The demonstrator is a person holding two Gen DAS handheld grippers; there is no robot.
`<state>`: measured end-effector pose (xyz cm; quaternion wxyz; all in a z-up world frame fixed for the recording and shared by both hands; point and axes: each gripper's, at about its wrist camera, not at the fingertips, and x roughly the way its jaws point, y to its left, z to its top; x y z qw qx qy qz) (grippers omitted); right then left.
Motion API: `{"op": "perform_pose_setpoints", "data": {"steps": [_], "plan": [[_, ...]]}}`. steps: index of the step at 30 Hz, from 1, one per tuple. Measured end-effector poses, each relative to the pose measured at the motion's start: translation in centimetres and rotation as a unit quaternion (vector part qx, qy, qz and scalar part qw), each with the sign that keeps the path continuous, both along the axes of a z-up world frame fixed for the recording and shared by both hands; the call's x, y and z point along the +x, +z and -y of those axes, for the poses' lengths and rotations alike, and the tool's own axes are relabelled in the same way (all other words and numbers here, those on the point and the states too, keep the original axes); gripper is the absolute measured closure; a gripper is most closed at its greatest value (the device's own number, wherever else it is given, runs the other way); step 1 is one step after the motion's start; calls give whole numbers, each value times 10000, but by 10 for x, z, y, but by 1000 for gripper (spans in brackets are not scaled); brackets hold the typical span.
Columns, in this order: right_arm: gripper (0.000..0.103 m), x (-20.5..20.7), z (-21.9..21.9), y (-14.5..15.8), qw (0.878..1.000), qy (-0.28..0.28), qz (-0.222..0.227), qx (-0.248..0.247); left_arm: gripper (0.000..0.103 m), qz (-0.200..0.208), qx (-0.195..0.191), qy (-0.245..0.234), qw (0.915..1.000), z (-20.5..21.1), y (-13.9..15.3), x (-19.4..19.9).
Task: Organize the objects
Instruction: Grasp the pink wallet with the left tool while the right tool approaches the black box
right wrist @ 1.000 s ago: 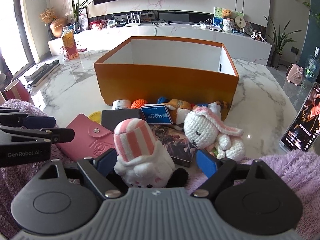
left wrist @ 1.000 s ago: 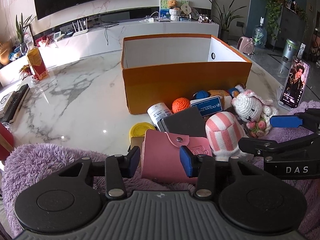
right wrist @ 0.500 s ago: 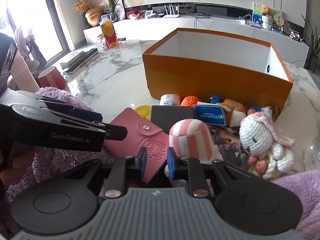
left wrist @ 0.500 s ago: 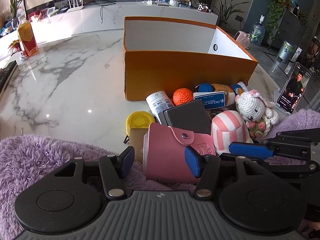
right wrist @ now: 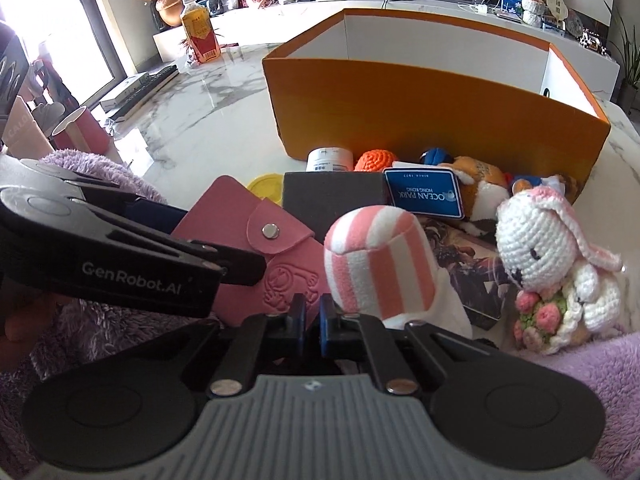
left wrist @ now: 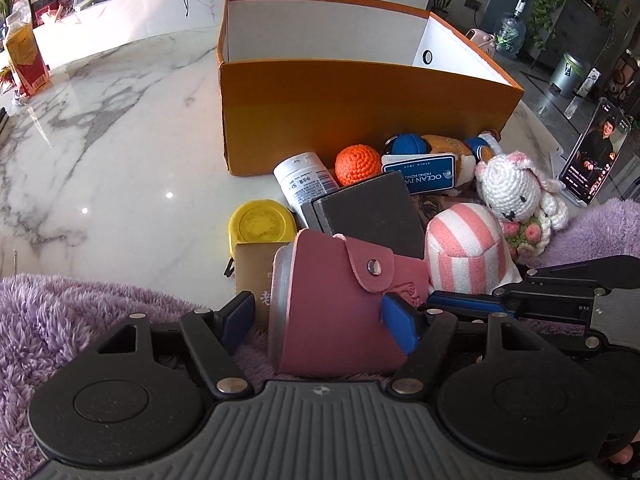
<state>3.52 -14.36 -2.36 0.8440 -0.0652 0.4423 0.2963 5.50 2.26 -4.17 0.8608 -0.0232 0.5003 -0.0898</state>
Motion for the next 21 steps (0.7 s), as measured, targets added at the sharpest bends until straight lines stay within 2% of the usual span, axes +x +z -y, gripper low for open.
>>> {"op": "perform_pose_setpoints", "data": {"steps": [1, 5, 9, 12, 18, 19, 21], "plan": [[98, 1, 0, -1, 10000, 0, -17, 20, 23, 3, -26, -26, 10000, 0, 0, 0], [100, 4, 2, -1, 10000, -44, -22, 63, 44, -6, -221, 25, 9998, -3, 4, -1], [100, 7, 6, -1, 9999, -119, 40, 98, 61, 33, -642, 95, 9979, -11, 13, -7], [101, 8, 9, -1, 9998, -169, 41, 141, 66, 105, -838, -4, 9964, -10, 21, -14], [102, 10, 14, -1, 9994, -235, -23, 240, 69, -15, -1284, -320, 9912, -2, 23, -18], [102, 10, 14, -1, 9994, -243, -34, 262, 69, -65, -1293, -351, 9910, 1, 20, -17], [102, 10, 15, -1, 9993, -256, -28, 265, 78, -78, -1149, -291, 9929, 9, 15, -16]]}}
